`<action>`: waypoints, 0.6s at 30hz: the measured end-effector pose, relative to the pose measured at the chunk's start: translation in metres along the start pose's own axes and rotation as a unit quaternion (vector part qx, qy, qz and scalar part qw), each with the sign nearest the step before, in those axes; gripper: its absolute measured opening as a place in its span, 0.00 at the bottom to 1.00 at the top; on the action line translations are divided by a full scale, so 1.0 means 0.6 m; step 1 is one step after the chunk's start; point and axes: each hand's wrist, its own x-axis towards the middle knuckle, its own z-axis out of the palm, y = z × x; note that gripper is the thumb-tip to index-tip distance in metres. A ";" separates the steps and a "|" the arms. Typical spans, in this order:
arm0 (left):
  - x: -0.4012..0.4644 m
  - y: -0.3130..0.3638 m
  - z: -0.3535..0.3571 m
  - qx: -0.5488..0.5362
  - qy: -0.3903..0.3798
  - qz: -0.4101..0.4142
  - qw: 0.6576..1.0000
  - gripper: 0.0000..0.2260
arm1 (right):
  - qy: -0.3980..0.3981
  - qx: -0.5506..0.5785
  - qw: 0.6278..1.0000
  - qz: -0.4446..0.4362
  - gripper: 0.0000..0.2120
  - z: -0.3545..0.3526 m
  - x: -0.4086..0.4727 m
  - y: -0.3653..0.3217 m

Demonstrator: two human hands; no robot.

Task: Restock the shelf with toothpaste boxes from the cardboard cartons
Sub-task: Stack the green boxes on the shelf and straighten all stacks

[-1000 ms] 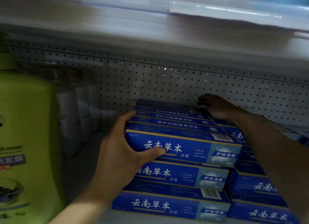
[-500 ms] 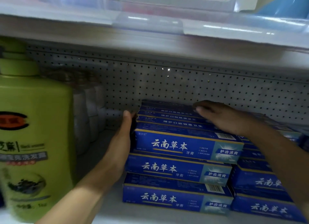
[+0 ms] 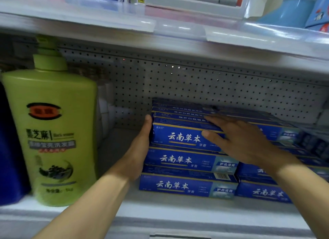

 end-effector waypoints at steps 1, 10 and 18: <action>-0.001 -0.001 -0.003 -0.002 -0.006 0.001 1.000 0.26 | 0.011 -0.007 1.000 -0.002 0.38 0.002 0.001 0.001; -0.032 -0.034 -0.024 -0.054 -0.021 0.005 0.998 0.26 | 0.062 0.175 0.972 0.145 0.41 0.023 -0.048 -0.016; -0.029 -0.027 -0.018 -0.035 -0.023 0.010 0.999 0.26 | 0.100 0.388 0.883 0.245 0.23 0.024 -0.040 0.002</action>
